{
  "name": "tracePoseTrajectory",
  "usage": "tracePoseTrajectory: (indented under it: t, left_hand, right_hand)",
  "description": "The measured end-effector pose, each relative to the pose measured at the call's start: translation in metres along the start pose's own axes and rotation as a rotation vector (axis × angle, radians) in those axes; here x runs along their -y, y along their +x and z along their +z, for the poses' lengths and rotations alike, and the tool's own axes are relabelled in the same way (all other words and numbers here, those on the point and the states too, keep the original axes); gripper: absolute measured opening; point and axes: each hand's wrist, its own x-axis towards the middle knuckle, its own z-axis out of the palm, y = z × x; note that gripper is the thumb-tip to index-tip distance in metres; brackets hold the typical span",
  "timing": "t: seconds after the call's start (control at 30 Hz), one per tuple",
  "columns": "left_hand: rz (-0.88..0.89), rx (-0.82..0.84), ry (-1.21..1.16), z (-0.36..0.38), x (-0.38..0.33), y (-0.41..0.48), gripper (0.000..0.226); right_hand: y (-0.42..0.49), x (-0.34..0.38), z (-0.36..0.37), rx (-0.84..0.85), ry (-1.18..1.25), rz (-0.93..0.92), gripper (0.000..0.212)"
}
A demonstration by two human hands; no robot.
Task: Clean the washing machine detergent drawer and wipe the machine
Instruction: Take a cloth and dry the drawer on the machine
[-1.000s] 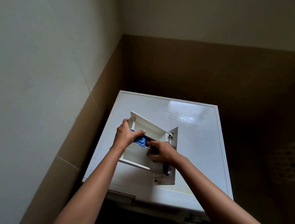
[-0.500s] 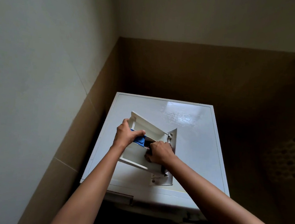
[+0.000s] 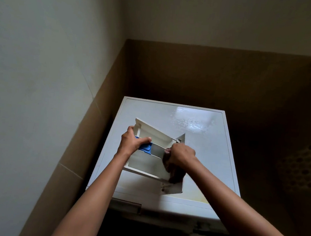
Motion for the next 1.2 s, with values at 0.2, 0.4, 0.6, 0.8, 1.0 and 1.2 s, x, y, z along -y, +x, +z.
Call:
tracePoseTrajectory:
  t: [0.2, 0.4, 0.6, 0.8, 1.0, 1.2]
  left_hand:
    - [-0.011, 0.019, 0.005, 0.000, 0.001, 0.002, 0.085]
    - [-0.022, 0.001, 0.020, 0.000, 0.004, 0.004, 0.085]
    - [-0.015, -0.004, 0.019, 0.001, 0.003, 0.005, 0.080]
    - [0.021, -0.009, 0.043, 0.006, -0.005, 0.008, 0.079]
    - [0.029, 0.000, 0.053, 0.008, -0.008, 0.009, 0.082]
    - [-0.003, 0.031, 0.027, 0.004, 0.001, 0.011, 0.087]
  right_hand:
    - [-0.001, -0.015, -0.020, -0.238, 0.045, -0.072, 0.030]
    - [-0.005, 0.006, 0.015, 0.049, 0.365, -0.281, 0.039]
    - [0.010, 0.011, 0.008, 0.222, 0.426, -0.329, 0.017]
    - [0.008, 0.007, 0.022, -0.029, 0.106, -0.309, 0.023]
    - [0.000, 0.003, 0.016, -0.043, 0.040, -0.175, 0.011]
    - [0.010, -0.023, -0.026, -0.012, 0.390, 0.054, 0.022]
